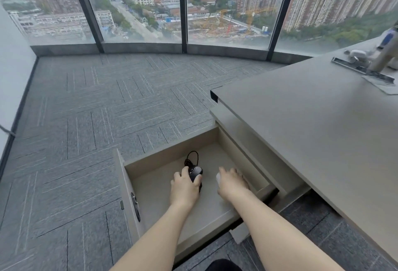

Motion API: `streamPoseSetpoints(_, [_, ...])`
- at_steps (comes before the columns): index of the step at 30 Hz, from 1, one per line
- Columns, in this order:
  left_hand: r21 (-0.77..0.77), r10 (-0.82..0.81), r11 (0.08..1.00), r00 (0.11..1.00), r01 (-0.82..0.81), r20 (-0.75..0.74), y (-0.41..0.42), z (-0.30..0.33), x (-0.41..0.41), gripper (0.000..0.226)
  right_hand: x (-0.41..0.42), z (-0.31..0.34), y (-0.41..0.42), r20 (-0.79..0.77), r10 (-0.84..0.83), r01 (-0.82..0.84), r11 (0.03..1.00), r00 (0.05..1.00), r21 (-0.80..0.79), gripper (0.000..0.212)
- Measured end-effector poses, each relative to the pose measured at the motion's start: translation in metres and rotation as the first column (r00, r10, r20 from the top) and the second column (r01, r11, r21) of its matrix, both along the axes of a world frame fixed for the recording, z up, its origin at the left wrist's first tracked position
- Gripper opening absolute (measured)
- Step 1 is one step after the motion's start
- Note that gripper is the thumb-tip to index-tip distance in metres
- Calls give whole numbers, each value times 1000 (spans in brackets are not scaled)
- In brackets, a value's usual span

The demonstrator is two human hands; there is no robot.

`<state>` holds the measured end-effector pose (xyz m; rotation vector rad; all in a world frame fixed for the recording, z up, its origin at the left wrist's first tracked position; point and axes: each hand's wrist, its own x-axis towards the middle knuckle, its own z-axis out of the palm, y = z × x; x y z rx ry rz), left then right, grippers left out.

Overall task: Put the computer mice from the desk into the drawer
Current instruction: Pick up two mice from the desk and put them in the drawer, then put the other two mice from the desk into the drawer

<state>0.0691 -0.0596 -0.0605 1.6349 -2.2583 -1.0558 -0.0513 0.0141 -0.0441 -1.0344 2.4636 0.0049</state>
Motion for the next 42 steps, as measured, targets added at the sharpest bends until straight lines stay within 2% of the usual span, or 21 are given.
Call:
streamPoseSetpoints(2, [5,17,1000,998,-16,-60,1,6,2,47,2,13,6,-11,5,-6,997,1000,-82,50])
streamPoseSetpoints(6, [-58,3,998,971,-17,-238,12,42,-5,41,8,61,35,-13,-5,0,927,1000,-374,49])
streamPoseSetpoints(9, [-161,-117,985,912,57,-393,43,87,-24,38,11,109,74,-61,-43,-3,791,997,-612,39])
streamPoseSetpoints(12, [-275,-254,954,817,123,-518,90,132,-46,32,3,156,130,-159,-134,-35,649,978,-760,28])
streamPoseSetpoints(14, [-357,-371,914,747,191,-551,128,153,-62,27,-10,182,182,-203,-230,-32,584,952,-811,23])
streamPoseSetpoints(17, [-421,-526,843,671,334,-522,192,171,-89,24,-39,204,273,-236,-439,13,492,867,-871,19])
streamPoseSetpoints(20, [-367,-645,763,587,532,-489,268,179,-118,26,-65,211,373,-239,-644,89,433,727,-897,18])
streamPoseSetpoints(23, [-322,-745,663,550,676,-378,342,179,-145,38,-88,197,467,-247,-801,228,425,545,-876,22])
streamPoseSetpoints(25, [-300,-786,614,536,730,-306,386,180,-161,48,-98,180,520,-276,-856,354,446,436,-822,29])
streamPoseSetpoints(27, [-300,-822,567,506,767,-261,423,181,-175,56,-103,164,560,-289,-877,494,459,383,-739,40])
streamPoseSetpoints(30, [-323,-867,499,472,804,-163,470,183,-197,61,-102,150,590,-222,-905,661,419,364,-623,57])
streamPoseSetpoints(34, [-362,-843,503,538,785,-6,503,178,-218,54,-101,136,596,-143,-909,658,384,391,-648,64])
streamPoseSetpoints(39, [-447,-808,539,588,714,-36,498,170,-229,40,-100,138,594,-158,-916,651,377,370,-659,63])
streamPoseSetpoints(42, [-474,-795,561,601,678,-81,483,169,-228,31,-95,148,586,-75,-919,614,319,388,-722,60])
